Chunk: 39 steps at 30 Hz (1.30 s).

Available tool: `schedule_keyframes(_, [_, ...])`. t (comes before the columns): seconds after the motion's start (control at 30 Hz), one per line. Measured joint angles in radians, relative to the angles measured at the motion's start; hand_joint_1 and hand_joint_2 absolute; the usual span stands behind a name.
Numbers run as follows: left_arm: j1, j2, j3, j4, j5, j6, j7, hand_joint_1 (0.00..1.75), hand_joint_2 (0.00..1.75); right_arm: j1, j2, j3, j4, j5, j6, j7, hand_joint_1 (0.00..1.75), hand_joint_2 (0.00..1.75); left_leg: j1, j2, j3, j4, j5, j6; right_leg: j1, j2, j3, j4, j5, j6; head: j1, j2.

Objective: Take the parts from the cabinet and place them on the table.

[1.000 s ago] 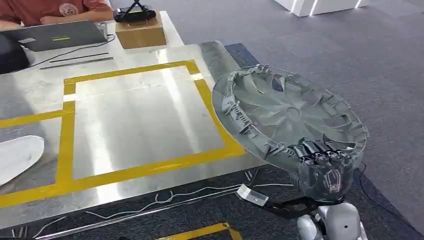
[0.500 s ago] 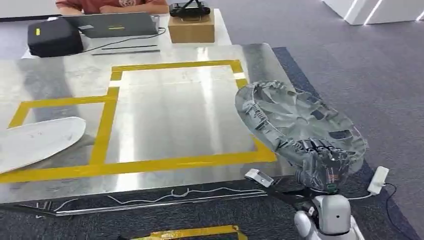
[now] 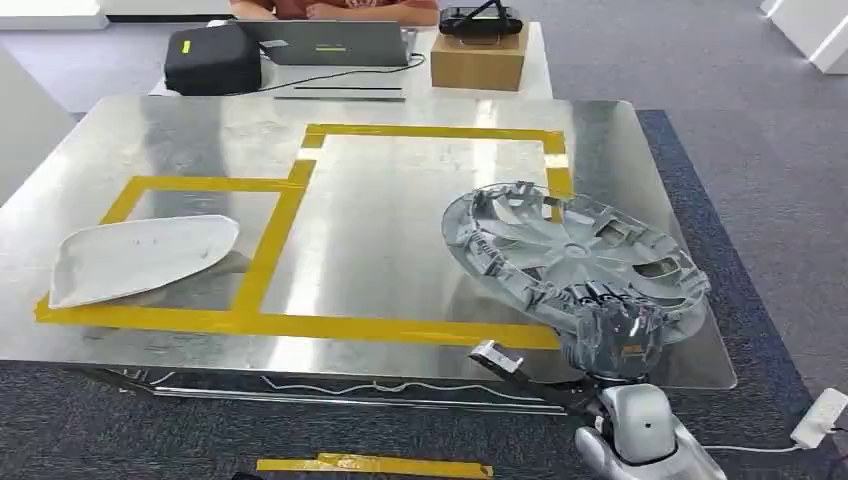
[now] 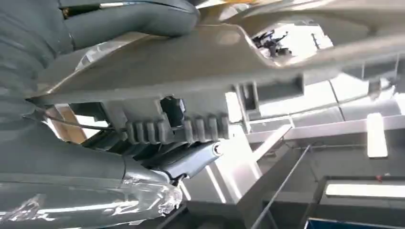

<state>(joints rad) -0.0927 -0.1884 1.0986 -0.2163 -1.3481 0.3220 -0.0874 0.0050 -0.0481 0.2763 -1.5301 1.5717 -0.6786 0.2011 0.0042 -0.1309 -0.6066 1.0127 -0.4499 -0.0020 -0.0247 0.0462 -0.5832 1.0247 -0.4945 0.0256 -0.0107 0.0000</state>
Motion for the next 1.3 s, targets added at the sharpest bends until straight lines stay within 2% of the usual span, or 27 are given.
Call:
schedule_keyframes(0.03, [0.001,0.002,0.000,0.000,0.001,0.002,0.000,0.00,0.00,-0.010,-0.002,0.013,0.006,0.000,0.000,0.010,1.75,1.75,0.000,0.021,-0.001,0.008,-0.009,-0.004,-0.004,-0.012,0.003,-0.004,0.003,-0.008,0.000,0.000])
schedule_keyframes(0.07, [0.000,0.000,0.000,0.000,0.002,0.004,0.000,0.00,0.00,-0.018,-0.005,0.027,0.013,0.000,0.000,0.022,1.75,1.75,-0.005,0.068,-0.015,0.037,-0.030,-0.008,-0.003,-0.019,0.004,-0.004,0.002,-0.015,-0.011,0.000])
schedule_keyframes(0.1, [-0.003,0.000,0.000,0.000,0.002,0.005,0.000,0.00,0.00,-0.026,-0.006,0.040,0.020,0.000,0.000,0.031,1.75,1.75,-0.004,0.097,-0.047,0.101,-0.067,-0.012,0.000,-0.031,0.004,-0.004,0.000,-0.020,-0.013,0.000])
schedule_keyframes(0.17, [-0.007,-0.001,0.000,0.000,0.005,0.008,0.000,0.00,0.00,-0.037,-0.015,0.070,0.040,0.000,0.000,0.054,1.75,1.75,-0.001,0.119,-0.127,0.264,-0.136,-0.015,0.005,-0.057,0.005,-0.004,-0.003,-0.025,-0.011,0.000])
schedule_keyframes(0.2, [-0.006,-0.002,0.000,0.000,0.008,0.009,0.001,0.00,0.00,-0.041,-0.018,0.084,0.049,0.000,0.000,0.064,1.75,1.75,-0.001,0.120,-0.148,0.307,-0.143,-0.015,0.007,-0.068,0.005,-0.004,-0.004,-0.026,-0.012,0.000])
schedule_keyframes(0.23, [-0.004,-0.002,0.000,0.000,0.008,0.011,0.001,0.00,0.00,-0.047,-0.021,0.100,0.057,0.000,0.000,0.075,1.75,1.75,-0.001,0.120,-0.147,0.303,-0.128,-0.015,0.008,-0.075,0.006,-0.004,-0.004,-0.027,-0.011,0.000])
schedule_keyframes(0.3, [-0.002,-0.002,0.001,0.000,0.010,0.015,0.004,0.00,0.00,-0.070,-0.028,0.139,0.072,0.000,0.000,0.107,1.75,1.75,-0.002,0.125,-0.080,0.175,-0.046,-0.007,0.010,-0.090,0.010,-0.004,-0.007,-0.026,-0.012,0.000])
schedule_keyframes(0.33, [-0.002,-0.002,0.001,0.000,0.010,0.017,0.004,0.00,0.00,-0.085,-0.033,0.162,0.079,0.000,0.000,0.131,1.75,1.75,-0.004,0.138,-0.033,0.089,-0.006,0.001,0.011,-0.096,0.013,-0.004,-0.008,-0.025,-0.012,0.000])
schedule_keyframes(0.37, [-0.004,-0.001,0.002,0.000,0.010,0.018,0.004,0.00,0.00,-0.102,-0.038,0.191,0.088,0.000,0.000,0.152,1.75,1.75,-0.013,0.172,-0.001,0.026,-0.002,0.009,0.012,-0.100,0.015,-0.004,-0.010,-0.023,-0.011,0.000])
schedule_keyframes(0.4, [-0.008,-0.002,0.001,0.000,0.010,0.019,0.006,0.00,0.00,-0.114,-0.046,0.213,0.095,0.000,0.000,0.168,1.75,1.75,-0.018,0.174,0.010,0.003,-0.012,0.012,0.019,-0.103,0.011,-0.001,-0.013,-0.017,-0.013,0.000])
schedule_keyframes(0.5, [-0.008,-0.001,0.002,0.000,0.010,0.021,0.011,0.00,0.00,-0.159,-0.061,0.301,0.125,0.000,0.000,0.225,1.75,1.75,-0.019,0.157,0.002,0.002,-0.011,0.019,0.018,-0.123,0.017,-0.009,-0.011,-0.003,-0.011,0.000])
schedule_keyframes(0.53, [-0.007,-0.002,0.002,0.000,0.010,0.021,0.016,0.00,0.00,-0.173,-0.064,0.332,0.133,0.000,0.000,0.238,1.75,1.75,-0.008,0.151,0.014,-0.013,-0.003,0.026,0.017,-0.121,0.013,-0.007,-0.018,0.003,-0.012,0.000])
schedule_keyframes(0.57, [-0.006,-0.003,0.002,0.000,0.010,0.022,0.017,0.00,0.00,-0.188,-0.069,0.359,0.145,0.000,0.000,0.246,1.75,1.75,-0.009,0.146,0.019,-0.016,-0.002,0.028,0.015,-0.092,0.007,0.011,-0.032,0.008,-0.007,0.000])
schedule_keyframes(0.6, [-0.010,-0.004,0.002,0.000,0.010,0.024,0.019,0.00,0.00,-0.204,-0.071,0.385,0.158,0.000,0.000,0.248,1.75,1.75,-0.007,0.144,0.020,-0.016,-0.003,0.035,0.014,-0.069,-0.018,0.065,-0.060,0.009,-0.004,0.000])
schedule_keyframes(0.67, [-0.014,-0.008,0.002,0.000,0.009,0.024,0.025,0.00,0.00,-0.214,-0.074,0.434,0.188,0.000,0.000,0.232,1.75,1.75,-0.008,0.132,0.020,-0.016,-0.005,0.039,0.012,-0.054,-0.102,0.229,-0.130,0.016,-0.002,0.000])
schedule_keyframes(0.7, [-0.014,-0.008,0.002,0.000,0.009,0.024,0.030,0.00,0.00,-0.213,-0.074,0.446,0.199,0.000,0.000,0.217,1.75,1.75,-0.008,0.125,0.020,-0.016,-0.006,0.040,0.013,-0.052,-0.135,0.286,-0.146,0.019,0.000,0.000])
schedule_keyframes(0.73, [-0.013,-0.009,0.002,0.000,0.009,0.024,0.037,0.00,0.00,-0.211,-0.073,0.454,0.209,0.000,0.000,0.204,1.75,1.75,-0.008,0.119,0.021,-0.015,-0.007,0.039,0.012,-0.051,-0.148,0.297,-0.134,0.019,-0.001,0.000])
schedule_keyframes(0.77, [-0.012,-0.009,0.002,0.000,0.009,0.024,0.039,0.00,0.00,-0.212,-0.073,0.460,0.214,0.000,0.000,0.198,1.75,1.75,-0.008,0.113,0.022,-0.014,-0.008,0.038,0.011,-0.051,-0.138,0.264,-0.102,0.020,-0.001,0.000])
schedule_keyframes(0.83, [-0.011,-0.010,0.002,0.000,0.009,0.021,0.040,0.00,0.00,-0.217,-0.073,0.468,0.224,0.000,0.000,0.193,1.75,1.75,-0.007,0.103,0.027,-0.012,-0.013,0.031,0.008,-0.051,-0.066,0.107,-0.008,0.020,-0.001,0.000])
schedule_keyframes(0.87, [-0.011,-0.010,0.002,0.000,0.009,0.021,0.040,0.00,0.00,-0.219,-0.073,0.470,0.227,0.000,0.000,0.191,1.75,1.75,-0.008,0.100,0.028,-0.009,-0.017,0.025,0.005,-0.048,-0.030,0.032,0.022,0.020,0.000,0.000])
schedule_keyframes(0.9, [-0.012,-0.009,0.002,0.000,0.009,0.021,0.040,0.00,0.00,-0.226,-0.072,0.475,0.233,0.000,0.000,0.190,1.75,1.75,-0.016,0.099,0.022,-0.002,-0.021,0.019,0.007,-0.040,-0.011,0.007,0.005,0.018,0.001,0.000])
schedule_keyframes(0.93, [-0.013,-0.010,0.002,0.000,0.009,0.021,0.040,0.00,0.00,-0.230,-0.069,0.480,0.237,0.000,0.000,0.188,1.75,1.75,-0.015,0.098,0.017,0.000,-0.019,0.015,0.005,-0.037,-0.010,0.001,0.006,0.008,-0.002,0.000])
schedule_keyframes(0.97, [-0.012,-0.009,0.002,0.000,0.009,0.021,0.041,0.00,0.00,-0.228,-0.067,0.482,0.240,0.000,0.000,0.183,1.75,1.75,-0.016,0.098,0.017,0.002,-0.021,0.015,0.003,-0.037,-0.010,-0.003,0.010,0.008,-0.001,0.000])
schedule_keyframes(1.0, [-0.010,-0.008,0.002,0.000,0.009,0.019,0.045,0.00,0.00,-0.228,-0.066,0.483,0.245,0.000,0.000,0.172,1.75,1.75,-0.015,0.098,0.018,0.000,-0.016,0.027,0.005,-0.036,-0.010,-0.003,0.010,0.009,0.000,0.000])
schedule_keyframes(1.03, [-0.009,-0.008,0.002,0.000,0.009,0.017,0.049,0.00,0.00,-0.229,-0.064,0.484,0.250,0.000,0.000,0.162,1.75,1.75,-0.015,0.098,0.020,-0.002,-0.017,0.030,0.006,-0.035,-0.010,-0.003,0.010,0.008,-0.002,0.000])
schedule_keyframes(1.23, [-0.011,-0.006,0.002,0.000,0.010,-0.024,0.048,0.00,0.00,-0.237,-0.052,0.487,0.280,0.000,0.000,0.137,1.75,1.75,-0.012,0.098,0.024,-0.010,-0.015,0.030,0.012,-0.035,-0.008,-0.003,0.005,-0.006,-0.002,0.000])
schedule_keyframes(1.3, [-0.011,-0.006,0.002,0.000,0.010,-0.026,0.052,0.00,0.00,-0.247,-0.049,0.490,0.300,0.000,0.000,0.168,1.75,1.75,-0.010,0.098,0.024,-0.011,-0.016,0.018,0.014,-0.035,-0.008,-0.003,0.004,-0.008,-0.001,0.000])
